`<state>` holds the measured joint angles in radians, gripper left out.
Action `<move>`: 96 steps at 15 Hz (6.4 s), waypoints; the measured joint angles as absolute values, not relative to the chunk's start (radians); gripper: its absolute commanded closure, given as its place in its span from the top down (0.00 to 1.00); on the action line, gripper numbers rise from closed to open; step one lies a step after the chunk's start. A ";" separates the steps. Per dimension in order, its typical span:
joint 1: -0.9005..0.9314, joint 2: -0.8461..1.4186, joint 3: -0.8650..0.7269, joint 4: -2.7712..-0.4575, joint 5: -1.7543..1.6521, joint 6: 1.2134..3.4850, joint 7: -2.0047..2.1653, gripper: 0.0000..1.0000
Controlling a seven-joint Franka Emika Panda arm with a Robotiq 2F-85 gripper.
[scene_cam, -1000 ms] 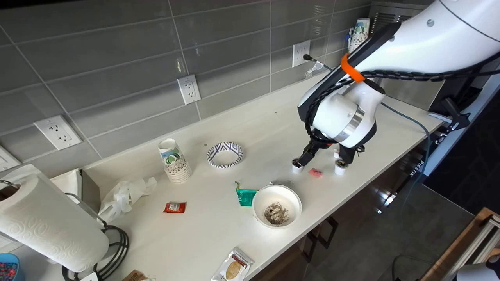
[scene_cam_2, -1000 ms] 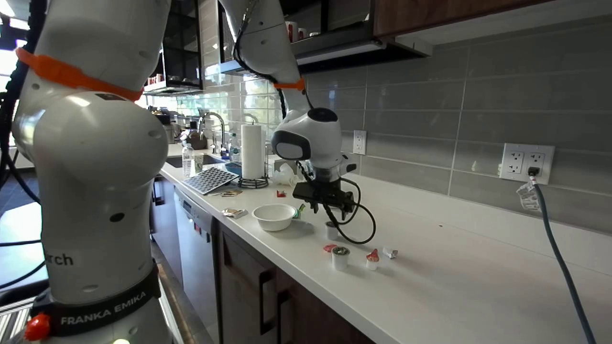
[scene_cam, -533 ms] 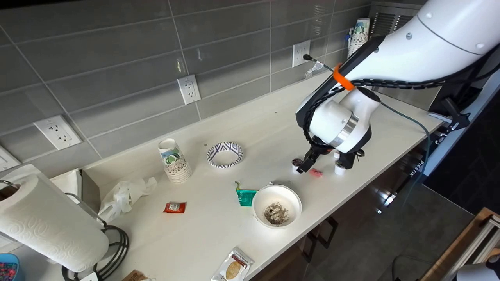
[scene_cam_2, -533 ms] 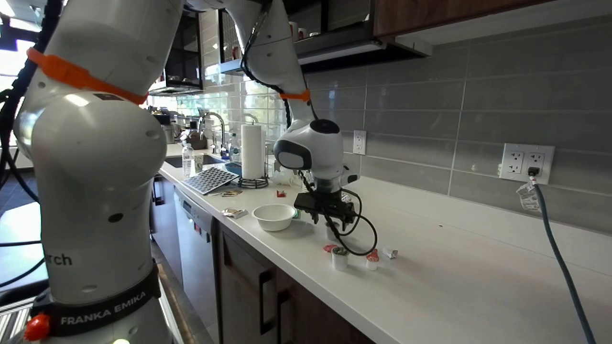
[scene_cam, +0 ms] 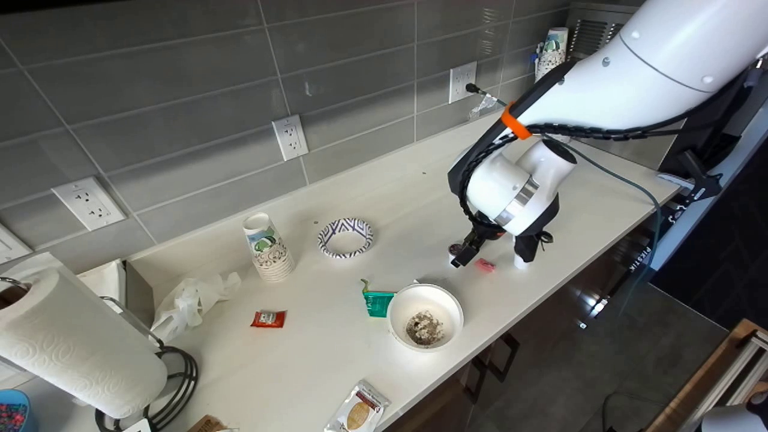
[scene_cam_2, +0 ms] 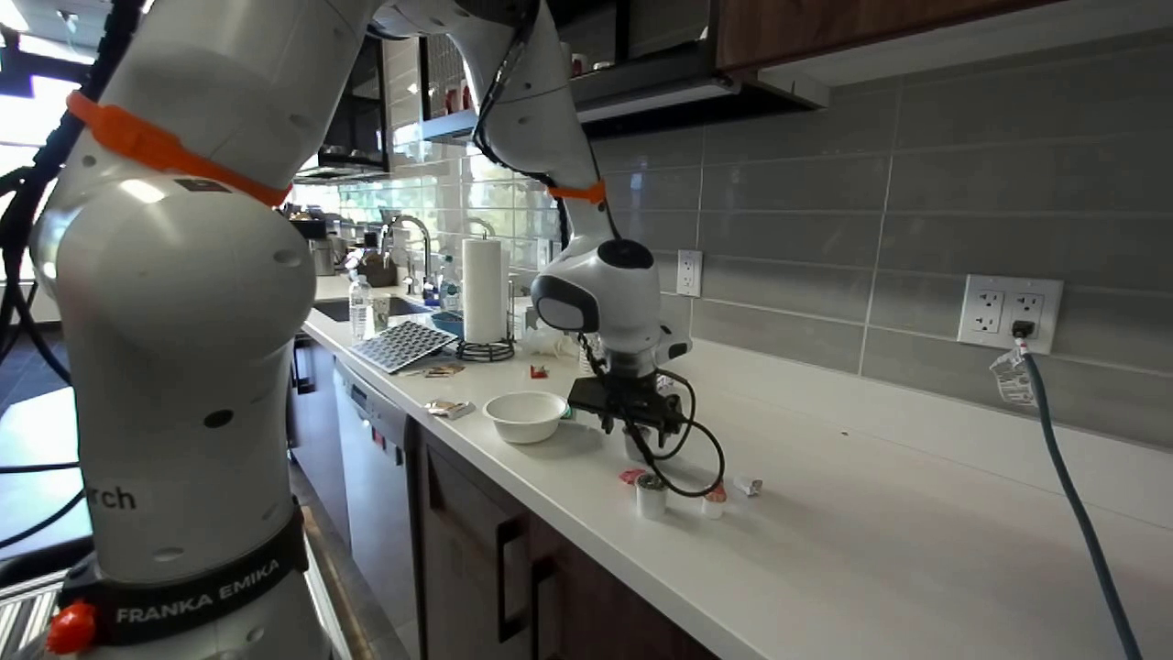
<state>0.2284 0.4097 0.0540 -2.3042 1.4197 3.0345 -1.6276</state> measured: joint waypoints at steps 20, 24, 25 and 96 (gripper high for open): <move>0.237 0.460 0.043 -2.276 1.321 3.034 -1.620 1.00; 0.351 0.460 -0.080 -2.327 0.992 3.033 -1.361 1.00; 0.408 0.460 -0.148 -2.334 0.908 3.023 -1.292 1.00; 0.247 0.729 0.104 -1.609 -0.499 1.956 -0.539 1.00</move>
